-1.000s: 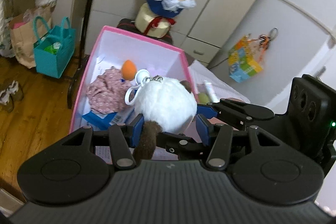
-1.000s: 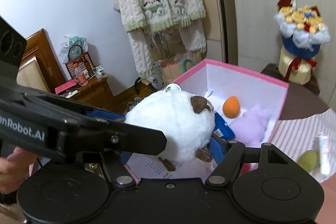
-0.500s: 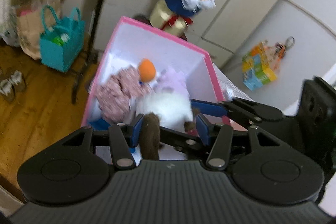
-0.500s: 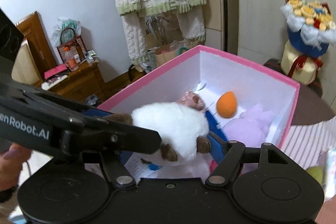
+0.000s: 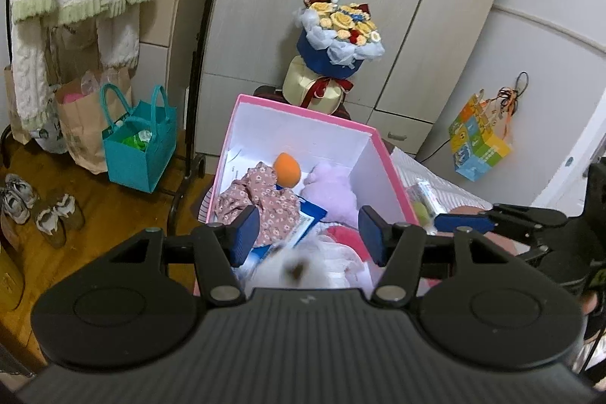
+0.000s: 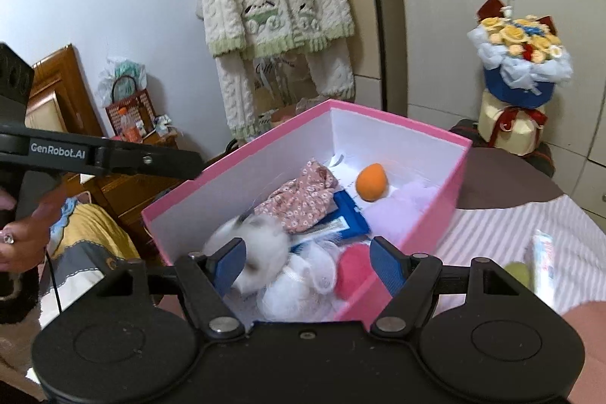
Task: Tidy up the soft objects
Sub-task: 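Lower the plush into the pink box and open both grippers, then move both grippers back to the green sponge and white tube box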
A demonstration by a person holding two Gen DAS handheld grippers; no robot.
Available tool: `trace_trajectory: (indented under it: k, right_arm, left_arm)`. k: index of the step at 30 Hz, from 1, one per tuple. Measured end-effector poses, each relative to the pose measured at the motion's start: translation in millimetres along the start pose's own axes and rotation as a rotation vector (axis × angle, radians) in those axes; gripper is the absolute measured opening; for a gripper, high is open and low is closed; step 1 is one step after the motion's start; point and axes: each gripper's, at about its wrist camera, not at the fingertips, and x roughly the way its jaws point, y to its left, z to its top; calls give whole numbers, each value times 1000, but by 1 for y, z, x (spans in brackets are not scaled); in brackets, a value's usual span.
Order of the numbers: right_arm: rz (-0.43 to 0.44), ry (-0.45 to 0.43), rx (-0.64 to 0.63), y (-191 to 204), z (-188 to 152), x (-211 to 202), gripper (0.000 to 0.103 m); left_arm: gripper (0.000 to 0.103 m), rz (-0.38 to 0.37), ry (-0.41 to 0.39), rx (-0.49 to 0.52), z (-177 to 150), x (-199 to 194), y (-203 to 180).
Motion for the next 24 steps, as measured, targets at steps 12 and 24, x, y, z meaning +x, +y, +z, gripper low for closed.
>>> trace_trajectory:
  k: [12, 24]
  right_arm:
    - [-83, -66, -12, -10, -22, -89, 77]
    - [-175, -121, -29, -35, -52, -152, 77]
  left_arm:
    - [57, -104, -4, 83, -8, -49, -46]
    - [57, -147, -42, 250, -26, -53, -126]
